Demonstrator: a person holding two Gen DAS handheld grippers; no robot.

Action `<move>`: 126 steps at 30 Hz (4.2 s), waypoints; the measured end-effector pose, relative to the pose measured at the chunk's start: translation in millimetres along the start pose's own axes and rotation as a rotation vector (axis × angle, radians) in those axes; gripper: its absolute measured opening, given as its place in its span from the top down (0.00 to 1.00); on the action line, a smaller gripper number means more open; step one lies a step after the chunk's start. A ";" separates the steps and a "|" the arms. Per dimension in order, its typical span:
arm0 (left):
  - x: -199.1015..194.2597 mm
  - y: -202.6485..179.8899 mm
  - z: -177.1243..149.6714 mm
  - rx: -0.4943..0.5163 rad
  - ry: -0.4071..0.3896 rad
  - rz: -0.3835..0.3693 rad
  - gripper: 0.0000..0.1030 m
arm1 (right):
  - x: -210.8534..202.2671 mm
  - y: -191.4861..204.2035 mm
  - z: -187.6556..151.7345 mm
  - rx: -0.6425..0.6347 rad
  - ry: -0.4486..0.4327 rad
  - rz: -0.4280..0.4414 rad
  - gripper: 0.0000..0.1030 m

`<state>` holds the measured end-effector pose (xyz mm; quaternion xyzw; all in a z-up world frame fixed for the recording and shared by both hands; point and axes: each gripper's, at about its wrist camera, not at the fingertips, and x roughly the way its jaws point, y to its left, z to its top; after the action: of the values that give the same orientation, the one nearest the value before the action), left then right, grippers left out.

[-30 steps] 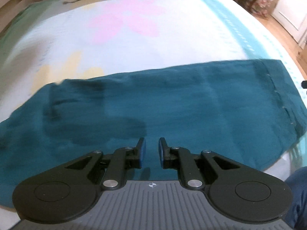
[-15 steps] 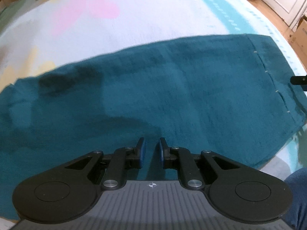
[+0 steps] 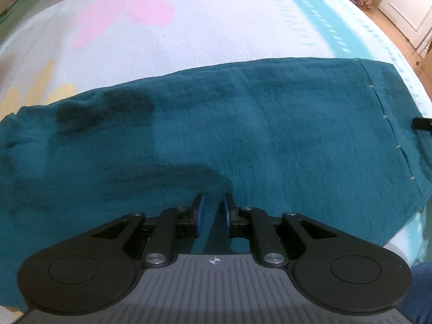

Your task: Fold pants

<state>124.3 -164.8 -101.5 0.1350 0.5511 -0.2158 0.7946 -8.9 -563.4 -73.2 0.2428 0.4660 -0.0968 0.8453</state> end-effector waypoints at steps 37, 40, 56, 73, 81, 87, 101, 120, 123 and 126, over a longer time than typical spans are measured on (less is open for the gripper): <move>-77.6 102.9 17.1 -0.045 -0.123 0.084 0.85 | -78.9 208.1 21.5 -0.105 -0.050 0.304 0.87; -91.2 133.8 -8.3 -0.098 -0.123 0.097 0.85 | -61.8 257.0 10.4 -0.140 -0.014 0.386 0.87; -120.6 218.8 -99.6 -0.283 -0.087 0.154 0.85 | 92.5 384.3 -86.0 -0.210 0.187 0.426 0.76; -88.9 143.4 -70.1 -0.140 -0.067 0.060 0.85 | 75.9 258.0 -87.6 -0.099 0.183 0.009 0.65; -68.9 137.0 -83.8 -0.121 -0.031 0.094 0.85 | 56.5 261.2 -78.9 -0.148 0.075 0.027 0.63; -65.9 133.3 -83.8 -0.117 -0.034 0.109 0.85 | 67.6 280.6 -50.3 -0.239 -0.012 0.011 0.56; -69.6 142.3 -84.5 -0.152 -0.044 0.058 0.85 | 119.9 256.2 -12.2 -0.174 -0.018 -0.008 0.56; -69.1 142.5 -72.9 -0.131 -0.020 0.069 0.85 | 84.1 241.0 -5.6 -0.117 -0.080 -0.077 0.63; -67.8 141.9 -66.9 -0.154 -0.016 0.064 0.85 | 61.6 243.4 -13.0 -0.126 -0.094 -0.057 0.63; -66.5 144.9 -64.5 -0.166 -0.021 0.059 0.85 | 52.5 247.7 -27.8 -0.150 -0.056 -0.014 0.63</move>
<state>122.9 3.5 -65.7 0.0827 0.5547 -0.1474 0.8147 95.8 -332.3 -50.1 0.1727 0.4499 -0.0742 0.8731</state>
